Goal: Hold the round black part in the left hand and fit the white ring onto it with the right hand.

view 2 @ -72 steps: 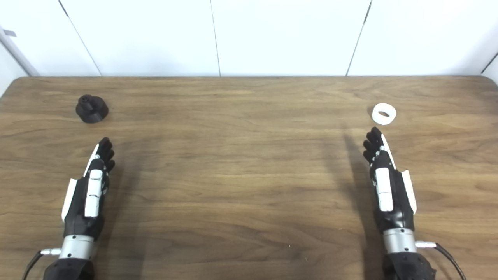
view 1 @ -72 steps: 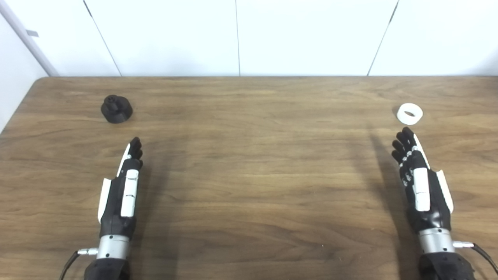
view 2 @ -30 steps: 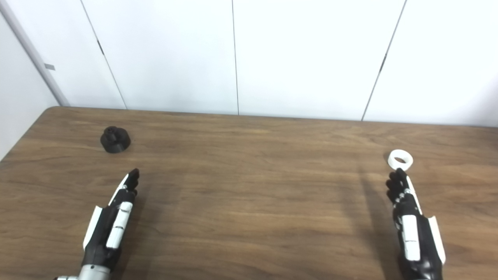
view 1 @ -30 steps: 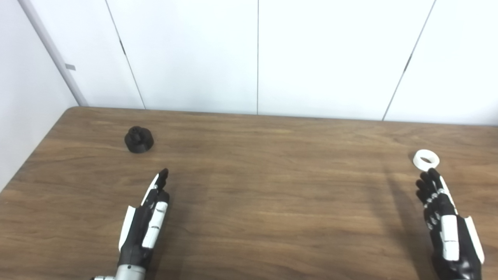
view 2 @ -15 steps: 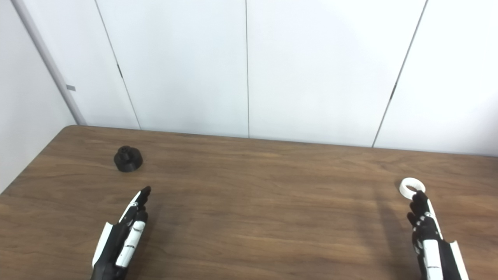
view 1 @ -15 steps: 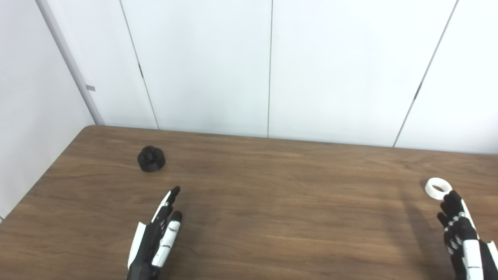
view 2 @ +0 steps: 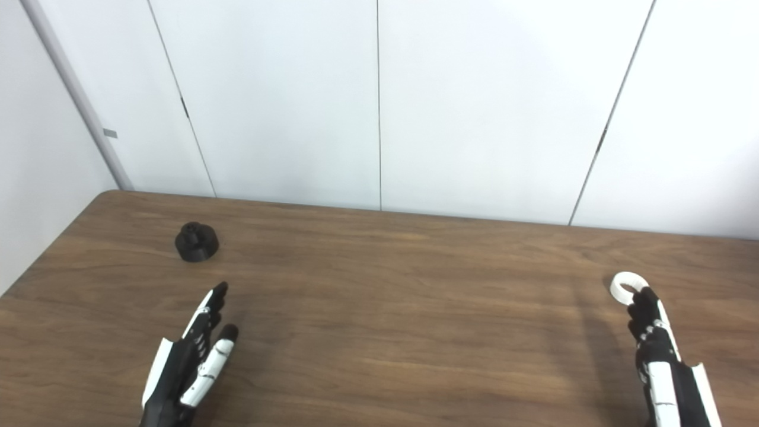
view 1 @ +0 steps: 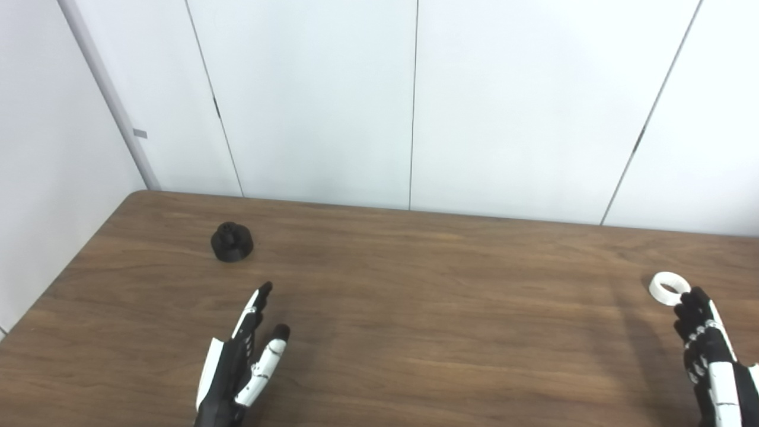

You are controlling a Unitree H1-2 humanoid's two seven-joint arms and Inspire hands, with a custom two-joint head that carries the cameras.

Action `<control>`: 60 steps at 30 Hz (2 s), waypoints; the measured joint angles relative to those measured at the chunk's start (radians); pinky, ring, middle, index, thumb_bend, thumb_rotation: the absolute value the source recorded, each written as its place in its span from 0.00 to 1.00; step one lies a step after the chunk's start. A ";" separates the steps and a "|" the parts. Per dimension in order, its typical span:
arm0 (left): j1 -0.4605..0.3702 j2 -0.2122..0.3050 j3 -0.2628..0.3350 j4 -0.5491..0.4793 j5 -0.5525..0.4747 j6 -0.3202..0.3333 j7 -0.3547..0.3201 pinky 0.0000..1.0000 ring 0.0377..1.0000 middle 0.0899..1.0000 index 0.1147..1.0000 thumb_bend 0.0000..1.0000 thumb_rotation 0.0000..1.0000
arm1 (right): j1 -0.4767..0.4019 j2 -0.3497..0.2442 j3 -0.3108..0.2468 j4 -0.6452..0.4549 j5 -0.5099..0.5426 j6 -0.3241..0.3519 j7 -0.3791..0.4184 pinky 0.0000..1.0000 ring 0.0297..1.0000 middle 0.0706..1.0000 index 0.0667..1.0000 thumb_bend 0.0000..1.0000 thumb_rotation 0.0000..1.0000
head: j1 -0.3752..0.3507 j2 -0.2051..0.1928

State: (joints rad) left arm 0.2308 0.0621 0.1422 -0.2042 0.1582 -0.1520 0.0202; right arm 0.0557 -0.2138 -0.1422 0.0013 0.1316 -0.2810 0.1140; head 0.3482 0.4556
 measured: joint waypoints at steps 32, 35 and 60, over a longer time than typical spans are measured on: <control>-0.205 0.142 0.118 -0.111 0.296 0.451 0.111 0.86 0.89 0.89 0.85 0.80 0.34 | 0.020 -0.011 -0.008 -0.004 0.004 0.003 0.018 1.00 0.97 0.98 1.00 0.40 1.00 | 0.026 0.026; -0.247 0.188 0.119 -0.086 0.324 0.473 0.111 0.84 0.88 0.89 0.85 0.80 0.34 | 0.020 -0.011 -0.008 -0.004 0.004 0.004 0.018 1.00 0.97 0.98 1.00 0.41 1.00 | 0.023 0.026; -0.508 0.375 -0.005 0.304 0.350 0.564 0.054 0.94 0.97 0.93 0.86 0.96 0.34 | 0.025 -0.010 -0.009 -0.011 -0.006 0.003 0.017 0.99 0.95 0.97 1.00 0.40 1.00 | 0.012 0.029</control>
State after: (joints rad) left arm -0.2774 0.4372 0.1368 0.0999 0.5079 0.4116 0.0738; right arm 0.0803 -0.2236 -0.1510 -0.0092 0.1256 -0.2783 0.1307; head 0.3605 0.4847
